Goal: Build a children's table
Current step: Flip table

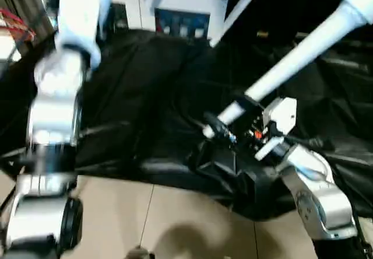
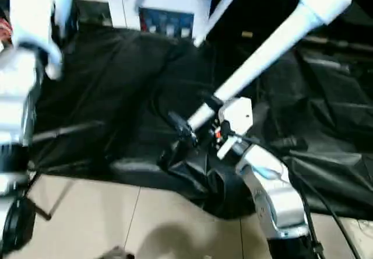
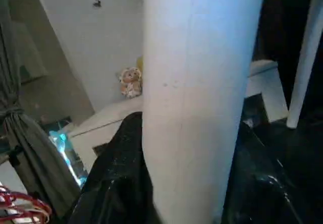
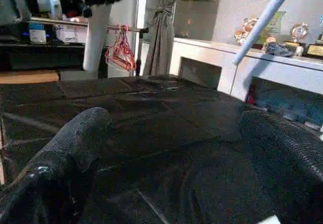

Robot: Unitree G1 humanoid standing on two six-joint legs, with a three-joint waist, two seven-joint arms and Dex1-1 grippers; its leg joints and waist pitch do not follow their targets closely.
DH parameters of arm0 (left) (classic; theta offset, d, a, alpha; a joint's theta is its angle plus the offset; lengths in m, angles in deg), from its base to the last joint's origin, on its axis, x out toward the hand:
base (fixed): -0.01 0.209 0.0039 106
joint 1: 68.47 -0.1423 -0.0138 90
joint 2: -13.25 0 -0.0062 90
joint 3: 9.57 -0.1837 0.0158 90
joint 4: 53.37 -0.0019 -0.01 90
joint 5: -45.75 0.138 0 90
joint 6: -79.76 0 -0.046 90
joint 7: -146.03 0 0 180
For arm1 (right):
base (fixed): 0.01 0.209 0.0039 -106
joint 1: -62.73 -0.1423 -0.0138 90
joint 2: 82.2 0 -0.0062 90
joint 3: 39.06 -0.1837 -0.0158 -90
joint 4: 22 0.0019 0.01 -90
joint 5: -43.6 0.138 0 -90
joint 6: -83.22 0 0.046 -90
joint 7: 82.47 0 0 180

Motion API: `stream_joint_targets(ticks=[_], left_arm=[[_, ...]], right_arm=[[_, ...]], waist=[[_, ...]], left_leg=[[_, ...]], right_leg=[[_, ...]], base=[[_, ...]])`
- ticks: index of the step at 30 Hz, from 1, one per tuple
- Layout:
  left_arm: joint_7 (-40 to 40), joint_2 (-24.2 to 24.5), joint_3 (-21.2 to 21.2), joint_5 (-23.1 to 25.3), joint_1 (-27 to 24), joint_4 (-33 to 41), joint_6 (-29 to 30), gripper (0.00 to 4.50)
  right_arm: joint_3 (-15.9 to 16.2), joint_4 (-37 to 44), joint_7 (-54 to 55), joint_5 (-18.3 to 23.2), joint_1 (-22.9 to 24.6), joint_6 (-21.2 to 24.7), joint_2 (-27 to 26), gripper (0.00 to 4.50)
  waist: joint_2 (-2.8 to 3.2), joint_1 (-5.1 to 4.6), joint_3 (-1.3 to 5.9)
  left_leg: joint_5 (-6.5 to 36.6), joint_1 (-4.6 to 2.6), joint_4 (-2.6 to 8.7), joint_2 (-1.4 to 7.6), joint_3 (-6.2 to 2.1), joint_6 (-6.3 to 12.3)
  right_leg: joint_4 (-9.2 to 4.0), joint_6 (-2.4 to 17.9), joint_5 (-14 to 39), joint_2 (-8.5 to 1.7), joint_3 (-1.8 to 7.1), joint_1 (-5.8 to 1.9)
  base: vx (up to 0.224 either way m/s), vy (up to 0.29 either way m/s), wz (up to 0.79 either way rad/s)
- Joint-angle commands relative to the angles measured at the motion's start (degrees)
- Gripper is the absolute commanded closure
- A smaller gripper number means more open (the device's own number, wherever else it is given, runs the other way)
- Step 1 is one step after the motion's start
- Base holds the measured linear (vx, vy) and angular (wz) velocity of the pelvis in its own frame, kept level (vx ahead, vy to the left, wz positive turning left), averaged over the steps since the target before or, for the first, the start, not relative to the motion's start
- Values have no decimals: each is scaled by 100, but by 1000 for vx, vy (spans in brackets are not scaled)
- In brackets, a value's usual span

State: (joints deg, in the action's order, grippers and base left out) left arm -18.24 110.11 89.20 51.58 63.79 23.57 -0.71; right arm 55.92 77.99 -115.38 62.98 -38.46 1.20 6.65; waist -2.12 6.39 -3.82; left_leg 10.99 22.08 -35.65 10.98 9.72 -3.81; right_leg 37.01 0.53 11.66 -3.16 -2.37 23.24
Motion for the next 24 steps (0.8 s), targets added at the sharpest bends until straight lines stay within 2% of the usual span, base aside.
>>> stream_joint_targets(ticks=[1,4,5,9,12,15,17,24], left_arm=[[171,68,-85,-90,-32,-142,-253,283],[176,87,-92,-77,-36,-203,-298,286],[177,124,-134,-28,-45,-356,-346,287],[195,112,-302,78,-111,-814,-523,287],[100,72,-400,159,-148,-1208,-737,287],[-20,34,-472,250,-183,-1597,-945,287],[-135,-47,-440,224,-175,-1999,-1143,287],[-350,-51,-635,469,-126,-2926,-1685,287]], right_arm=[[-21,-10,77,-134,-62,5,41,0],[-27,-15,103,-153,-68,6,41,0],[-47,-20,139,-174,-69,8,41,0],[-48,-1,164,-221,-54,38,71,0],[-41,24,171,-262,-50,65,78,0],[-33,61,185,-300,-41,92,87,0],[-29,104,193,-305,-36,160,119,0],[117,188,123,-286,27,559,204,0]], waist=[[27,-44,397],[15,-55,408],[-2,-60,417],[-24,-66,432],[-24,-78,427],[-26,-76,408],[-51,-100,402],[-82,-133,417]], left_leg=[[958,-124,471,203,-62,-54],[968,-131,481,209,-72,-118],[933,-127,483,210,-76,-125],[935,-131,477,200,-72,-134],[1032,-144,485,208,-68,-156],[1346,-177,506,208,-76,-201],[1518,-190,523,222,-83,-244],[1798,-225,552,244,-111,-314]], right_leg=[[-511,743,1230,-428,265,-221],[-488,732,1035,-419,259,-219],[-469,754,837,-423,257,-230],[-461,765,662,-425,261,-245],[-473,767,736,-429,267,-241],[-530,678,1197,-437,269,-218],[-565,595,1465,-440,272,-200],[-579,577,1405,-437,275,-170]], base=[[0,0,0],[0,0,0],[0,0,0],[0,0,0],[0,0,0],[0,0,0],[0,0,0],[0,0,0]])
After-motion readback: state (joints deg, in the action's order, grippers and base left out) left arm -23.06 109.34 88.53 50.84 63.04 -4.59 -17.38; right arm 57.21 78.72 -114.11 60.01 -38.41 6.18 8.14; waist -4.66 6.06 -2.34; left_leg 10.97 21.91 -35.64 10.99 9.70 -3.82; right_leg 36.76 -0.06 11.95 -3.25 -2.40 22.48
